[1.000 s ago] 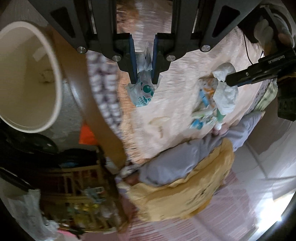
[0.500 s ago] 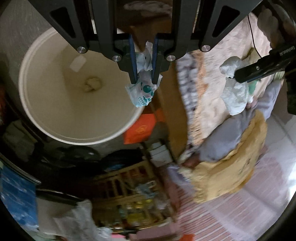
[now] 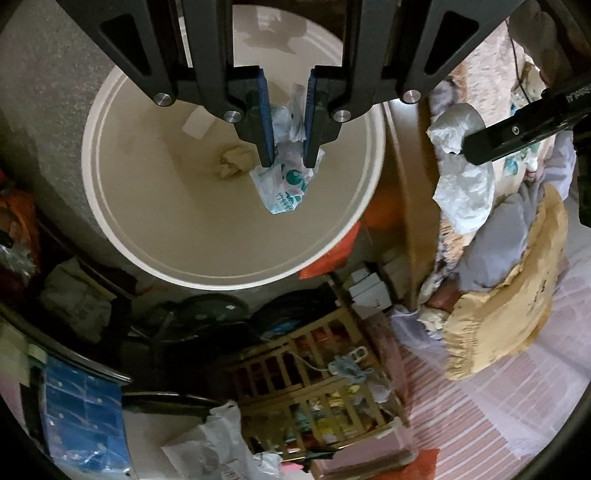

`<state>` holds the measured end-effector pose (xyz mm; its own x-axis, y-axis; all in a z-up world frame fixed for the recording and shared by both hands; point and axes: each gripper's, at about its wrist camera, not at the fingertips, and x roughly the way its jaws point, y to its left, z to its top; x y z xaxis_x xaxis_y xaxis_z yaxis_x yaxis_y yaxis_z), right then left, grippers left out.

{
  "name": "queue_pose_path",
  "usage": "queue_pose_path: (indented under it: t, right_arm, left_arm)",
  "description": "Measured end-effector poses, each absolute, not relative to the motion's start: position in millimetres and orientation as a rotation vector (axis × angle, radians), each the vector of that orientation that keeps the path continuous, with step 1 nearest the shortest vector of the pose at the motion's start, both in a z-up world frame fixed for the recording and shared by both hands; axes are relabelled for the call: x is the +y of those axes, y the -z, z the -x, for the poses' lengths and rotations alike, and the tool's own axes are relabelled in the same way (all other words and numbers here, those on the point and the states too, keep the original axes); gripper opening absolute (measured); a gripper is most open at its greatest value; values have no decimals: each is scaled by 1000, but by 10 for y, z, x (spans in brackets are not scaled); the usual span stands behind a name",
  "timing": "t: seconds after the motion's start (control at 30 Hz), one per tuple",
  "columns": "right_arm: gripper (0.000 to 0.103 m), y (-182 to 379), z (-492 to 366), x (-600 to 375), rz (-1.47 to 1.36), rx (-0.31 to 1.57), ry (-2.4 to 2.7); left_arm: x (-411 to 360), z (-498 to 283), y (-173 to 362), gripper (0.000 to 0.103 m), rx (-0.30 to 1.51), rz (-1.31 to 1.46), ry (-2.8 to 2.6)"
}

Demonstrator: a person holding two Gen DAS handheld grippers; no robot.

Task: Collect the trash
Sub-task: 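Carry the wrapper and tissue over the white bucket and open both tools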

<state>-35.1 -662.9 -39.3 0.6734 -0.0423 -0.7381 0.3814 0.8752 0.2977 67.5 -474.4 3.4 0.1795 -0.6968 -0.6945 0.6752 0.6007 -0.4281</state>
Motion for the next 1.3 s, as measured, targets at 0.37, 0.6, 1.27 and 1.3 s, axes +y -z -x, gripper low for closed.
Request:
queue_pose_path:
  t: [0.37, 0.6, 1.27, 1.3]
  right_arm:
    - [40, 500, 389, -6815, -503, 802, 329]
    - [41, 486, 444, -6852, -530, 781, 343]
    - [63, 331, 148, -5932, -432, 809, 128]
    - [63, 328, 126, -5857, -423, 814, 114]
  left_arm:
    - [-4905, -682, 66, 20, 995, 51, 990]
    - [-4789, -713, 48, 53, 994, 95, 979]
    - [-3584, -544, 52, 53, 956, -20, 572]
    - [-3530, -539, 53, 53, 952, -21, 558]
